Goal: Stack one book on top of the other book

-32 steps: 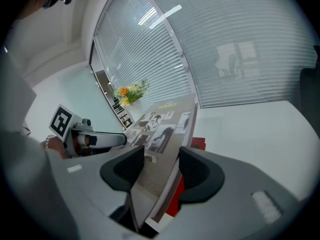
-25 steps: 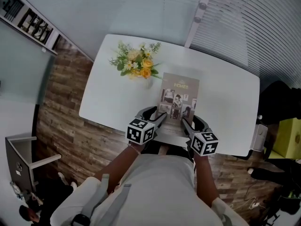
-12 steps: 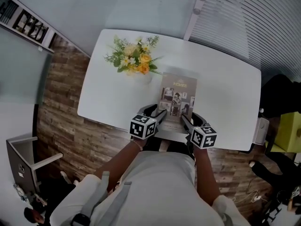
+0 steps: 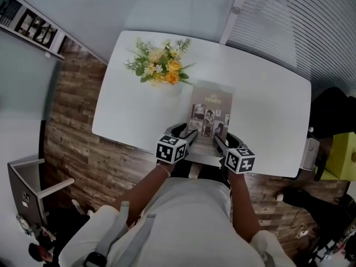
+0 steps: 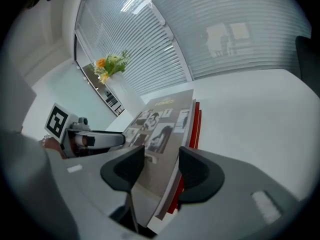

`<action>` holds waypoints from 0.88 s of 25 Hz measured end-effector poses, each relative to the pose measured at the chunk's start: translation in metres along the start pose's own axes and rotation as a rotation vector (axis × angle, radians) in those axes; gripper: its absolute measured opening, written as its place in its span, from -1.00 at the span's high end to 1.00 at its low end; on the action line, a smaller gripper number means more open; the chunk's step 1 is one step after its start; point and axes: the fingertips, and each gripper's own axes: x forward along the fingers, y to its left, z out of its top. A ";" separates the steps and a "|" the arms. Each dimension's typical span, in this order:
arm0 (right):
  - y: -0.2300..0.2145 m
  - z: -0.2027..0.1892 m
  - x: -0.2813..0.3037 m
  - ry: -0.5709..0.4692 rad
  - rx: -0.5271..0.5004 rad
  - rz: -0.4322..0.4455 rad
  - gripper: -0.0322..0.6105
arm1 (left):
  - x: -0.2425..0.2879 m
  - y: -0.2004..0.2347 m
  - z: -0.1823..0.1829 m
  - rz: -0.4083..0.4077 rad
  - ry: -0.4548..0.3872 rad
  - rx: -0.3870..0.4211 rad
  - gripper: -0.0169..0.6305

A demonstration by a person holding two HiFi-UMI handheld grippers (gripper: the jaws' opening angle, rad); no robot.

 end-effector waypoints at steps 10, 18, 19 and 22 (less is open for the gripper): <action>-0.005 -0.006 0.005 0.003 -0.001 -0.021 0.25 | 0.005 0.004 -0.004 0.001 -0.008 0.007 0.27; -0.007 -0.004 0.001 -0.011 -0.043 -0.070 0.23 | 0.002 0.006 0.001 0.014 -0.018 0.028 0.27; -0.007 -0.003 0.000 -0.016 -0.049 -0.078 0.25 | 0.000 0.007 0.003 0.019 -0.027 0.030 0.27; -0.009 0.000 -0.005 -0.030 -0.058 -0.092 0.31 | -0.006 0.008 0.010 0.017 -0.050 0.028 0.27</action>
